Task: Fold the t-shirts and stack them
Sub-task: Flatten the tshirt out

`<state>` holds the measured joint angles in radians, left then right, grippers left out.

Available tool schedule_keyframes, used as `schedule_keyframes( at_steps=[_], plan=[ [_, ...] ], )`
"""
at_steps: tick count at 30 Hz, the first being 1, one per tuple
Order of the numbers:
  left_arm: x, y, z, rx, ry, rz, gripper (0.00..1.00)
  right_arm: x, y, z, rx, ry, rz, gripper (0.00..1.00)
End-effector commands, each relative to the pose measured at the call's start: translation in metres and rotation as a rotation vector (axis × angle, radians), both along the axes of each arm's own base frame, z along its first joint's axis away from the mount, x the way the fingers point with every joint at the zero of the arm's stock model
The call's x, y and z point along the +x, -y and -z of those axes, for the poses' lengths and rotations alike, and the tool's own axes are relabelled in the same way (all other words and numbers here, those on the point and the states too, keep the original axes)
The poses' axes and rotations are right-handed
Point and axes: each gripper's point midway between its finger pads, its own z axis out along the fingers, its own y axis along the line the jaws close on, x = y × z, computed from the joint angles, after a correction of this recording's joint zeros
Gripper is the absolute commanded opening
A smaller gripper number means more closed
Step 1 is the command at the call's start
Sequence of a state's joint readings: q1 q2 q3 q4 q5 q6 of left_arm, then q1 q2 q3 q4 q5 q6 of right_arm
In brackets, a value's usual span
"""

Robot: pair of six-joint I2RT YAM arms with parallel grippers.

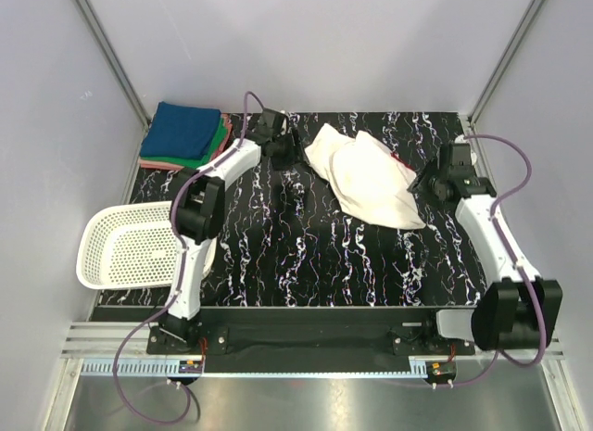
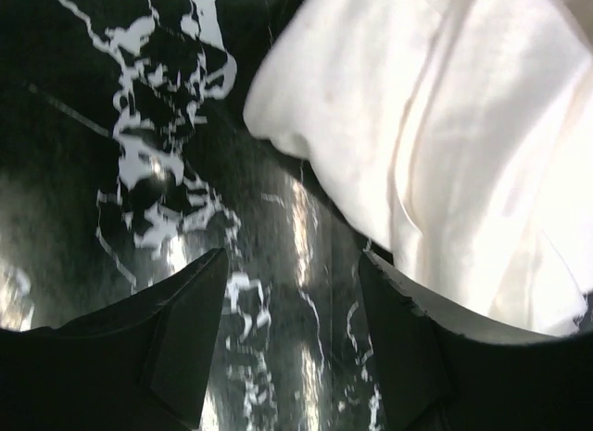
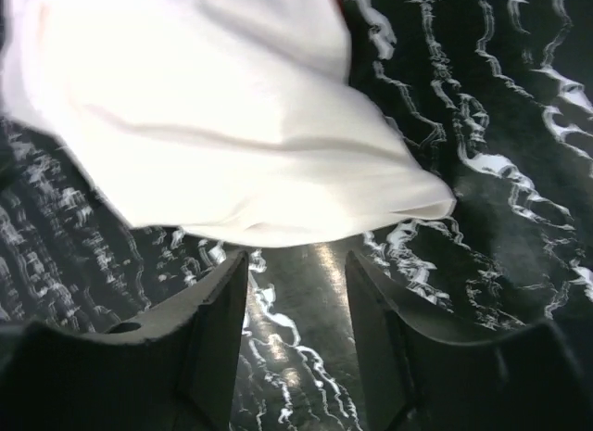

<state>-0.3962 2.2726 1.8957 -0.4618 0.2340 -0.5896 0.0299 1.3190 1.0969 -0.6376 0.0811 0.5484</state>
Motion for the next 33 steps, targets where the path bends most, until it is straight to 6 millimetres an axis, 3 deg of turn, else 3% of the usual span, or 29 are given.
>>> schedule_keyframes(
  at_steps=[1,2,5,6,7,8,9,10,12,14,15,16,17,18,19,20,22,23,24,25,28,29,30,31,32,33],
  plan=[
    [0.031,0.008,-0.012,-0.08,0.045,-0.006,0.64,0.005,-0.058,-0.022,0.168,0.147,-0.2,0.55],
    [0.038,0.012,-0.015,-0.098,0.06,-0.008,0.64,0.011,-0.062,-0.021,0.136,0.169,-0.232,0.57],
    [0.046,0.022,0.01,-0.152,0.017,0.006,0.65,0.027,-0.099,-0.018,0.031,0.196,-0.389,0.6],
    [0.049,0.026,0.007,-0.175,0.017,0.004,0.65,0.032,-0.109,-0.016,0.018,0.196,-0.422,0.6],
    [0.052,0.03,0.006,-0.202,0.028,0.011,0.65,0.035,-0.129,-0.001,0.008,0.16,-0.481,0.6],
    [0.051,0.035,0.009,-0.228,0.018,0.025,0.65,0.044,-0.137,-0.006,-0.017,0.174,-0.499,0.6],
    [0.052,0.037,0.01,-0.248,0.011,0.017,0.65,0.047,-0.142,0.0,-0.034,0.158,-0.505,0.6],
    [0.054,0.039,0.011,-0.26,0.014,0.017,0.65,0.052,-0.145,0.018,-0.061,0.112,-0.502,0.6],
    [0.055,0.04,0.016,-0.281,-0.002,0.01,0.61,0.063,-0.146,0.026,-0.121,0.11,-0.492,0.6],
    [0.058,0.044,0.015,-0.313,0.01,0.016,0.56,0.075,-0.145,0.047,-0.164,0.079,-0.49,0.61],
    [0.057,0.047,0.015,-0.338,-0.003,0.019,0.47,0.081,-0.146,0.047,-0.177,0.08,-0.487,0.61],
    [0.058,0.05,0.013,-0.354,0.004,0.025,0.39,0.084,-0.142,0.062,-0.218,0.038,-0.477,0.6],
    [0.057,0.052,0.014,-0.372,-0.007,0.036,0.29,0.091,-0.14,0.058,-0.242,0.042,-0.462,0.58],
    [0.056,0.053,0.013,-0.385,-0.012,0.037,0.15,0.093,-0.136,0.059,-0.266,0.029,-0.446,0.54],
    [0.056,0.054,0.011,-0.391,-0.009,0.041,0.07,0.095,-0.132,0.065,-0.29,0.004,-0.429,0.48],
    [0.055,0.054,0.008,-0.395,-0.009,0.047,0.01,0.098,-0.124,0.058,-0.328,-0.002,-0.392,0.33],
    [0.053,0.051,0.001,-0.4,-0.002,0.054,0.0,0.099,-0.119,0.047,-0.346,0.009,-0.364,0.23],
    [0.049,0.046,-0.007,-0.399,0.003,0.054,0.0,0.101,-0.117,0.028,-0.347,0.05,-0.354,0.11],
    [0.047,0.042,-0.012,-0.393,0.01,0.048,0.0,0.101,-0.117,0.027,-0.349,0.052,-0.356,0.05],
    [0.044,0.038,-0.017,-0.381,0.012,0.04,0.0,0.096,-0.114,0.009,-0.353,0.072,-0.345,0.0],
    [0.027,0.018,-0.044,-0.345,0.045,0.016,0.0,0.086,-0.102,-0.042,-0.364,0.134,-0.31,0.0],
    [0.022,0.012,-0.075,-0.347,0.101,0.01,0.0,0.083,-0.1,-0.057,-0.366,0.158,-0.312,0.0],
    [0.011,0.005,-0.068,-0.32,0.086,0.0,0.0,0.079,-0.1,-0.066,-0.358,0.176,-0.316,0.0],
    [0.007,0.0,-0.075,-0.307,0.101,-0.011,0.0,0.074,-0.109,-0.078,-0.315,0.208,-0.366,0.0],
    [0.0,-0.004,-0.098,-0.307,0.141,-0.028,0.0,0.07,-0.118,-0.076,-0.279,0.208,-0.415,0.0],
    [-0.012,-0.006,-0.087,-0.304,0.112,-0.032,0.0,0.067,-0.127,-0.073,-0.242,0.201,-0.451,0.1]
  ],
)
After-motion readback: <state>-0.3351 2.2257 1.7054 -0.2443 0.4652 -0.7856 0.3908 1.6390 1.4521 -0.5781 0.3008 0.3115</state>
